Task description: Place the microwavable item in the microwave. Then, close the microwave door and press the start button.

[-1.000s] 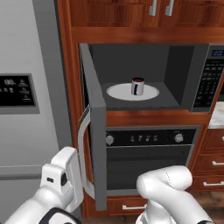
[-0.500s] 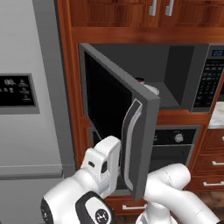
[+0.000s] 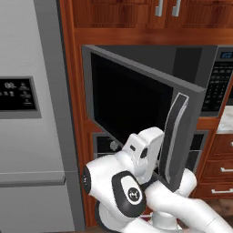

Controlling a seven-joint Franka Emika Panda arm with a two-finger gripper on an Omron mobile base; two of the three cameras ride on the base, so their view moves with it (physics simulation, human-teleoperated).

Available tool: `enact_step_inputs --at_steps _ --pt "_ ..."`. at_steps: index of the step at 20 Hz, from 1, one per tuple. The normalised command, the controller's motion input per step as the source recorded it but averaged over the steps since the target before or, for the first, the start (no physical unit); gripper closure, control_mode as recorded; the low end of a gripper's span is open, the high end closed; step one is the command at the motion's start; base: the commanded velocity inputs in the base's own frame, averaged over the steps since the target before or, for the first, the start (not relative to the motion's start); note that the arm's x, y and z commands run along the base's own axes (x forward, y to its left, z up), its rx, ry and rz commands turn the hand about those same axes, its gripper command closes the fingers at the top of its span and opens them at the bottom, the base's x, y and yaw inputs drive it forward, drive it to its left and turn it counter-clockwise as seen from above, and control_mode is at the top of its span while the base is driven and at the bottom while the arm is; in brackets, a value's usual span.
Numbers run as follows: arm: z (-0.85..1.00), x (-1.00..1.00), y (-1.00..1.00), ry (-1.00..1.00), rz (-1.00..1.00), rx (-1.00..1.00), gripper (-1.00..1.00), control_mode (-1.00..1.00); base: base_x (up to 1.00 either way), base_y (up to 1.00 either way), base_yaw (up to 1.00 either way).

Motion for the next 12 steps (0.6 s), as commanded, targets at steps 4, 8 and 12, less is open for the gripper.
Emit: enact_step_inputs --at_steps 4,8,12 --pt "0.24 0.0 -1.0 -0.02 -0.22 0.04 -1.0 -1.0 0.0 0.0 0.0" --pt "0.28 0.0 -0.97 -0.03 -0.21 0.03 -1.0 -1.0 0.0 0.0 0.0" --pt "0.34 0.09 -0.87 -0.07 -0.16 0.01 -1.0 -1.0 0.0 0.0 0.0"
